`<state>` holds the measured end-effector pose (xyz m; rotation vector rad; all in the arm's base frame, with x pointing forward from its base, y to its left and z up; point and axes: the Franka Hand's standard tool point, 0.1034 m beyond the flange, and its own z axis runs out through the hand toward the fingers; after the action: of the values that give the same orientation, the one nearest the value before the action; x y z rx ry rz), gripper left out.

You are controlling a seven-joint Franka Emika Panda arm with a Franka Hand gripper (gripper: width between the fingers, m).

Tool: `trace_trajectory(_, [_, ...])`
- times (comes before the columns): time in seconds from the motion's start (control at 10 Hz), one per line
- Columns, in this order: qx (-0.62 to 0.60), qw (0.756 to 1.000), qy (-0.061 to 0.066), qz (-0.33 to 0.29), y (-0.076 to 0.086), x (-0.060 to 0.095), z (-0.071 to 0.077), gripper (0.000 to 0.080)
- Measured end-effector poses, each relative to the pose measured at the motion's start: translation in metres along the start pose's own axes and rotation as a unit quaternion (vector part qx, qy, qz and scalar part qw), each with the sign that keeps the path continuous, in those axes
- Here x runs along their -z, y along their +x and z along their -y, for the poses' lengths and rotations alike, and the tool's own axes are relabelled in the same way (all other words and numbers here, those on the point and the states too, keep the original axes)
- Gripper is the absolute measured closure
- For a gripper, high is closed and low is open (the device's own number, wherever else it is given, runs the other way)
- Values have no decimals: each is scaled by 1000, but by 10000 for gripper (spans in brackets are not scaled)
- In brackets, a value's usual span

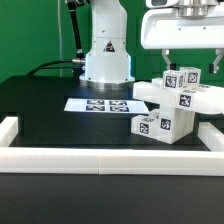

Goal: Assemble chair

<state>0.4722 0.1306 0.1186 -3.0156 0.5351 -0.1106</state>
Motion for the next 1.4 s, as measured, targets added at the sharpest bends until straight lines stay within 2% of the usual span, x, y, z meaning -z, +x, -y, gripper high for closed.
trace_trajectory(0.6, [197,980,-1,0,1,0,-2,150])
trace_trajectory(0.8, [195,981,-1,0,1,0,-2,396])
trace_trajectory(0.9, [195,981,-1,0,1,0,-2,396])
trace_trajectory(1.0, [195,981,-1,0,1,0,-2,515])
trace_trajectory(1.4, [143,990,0,0,1,0,-2,515])
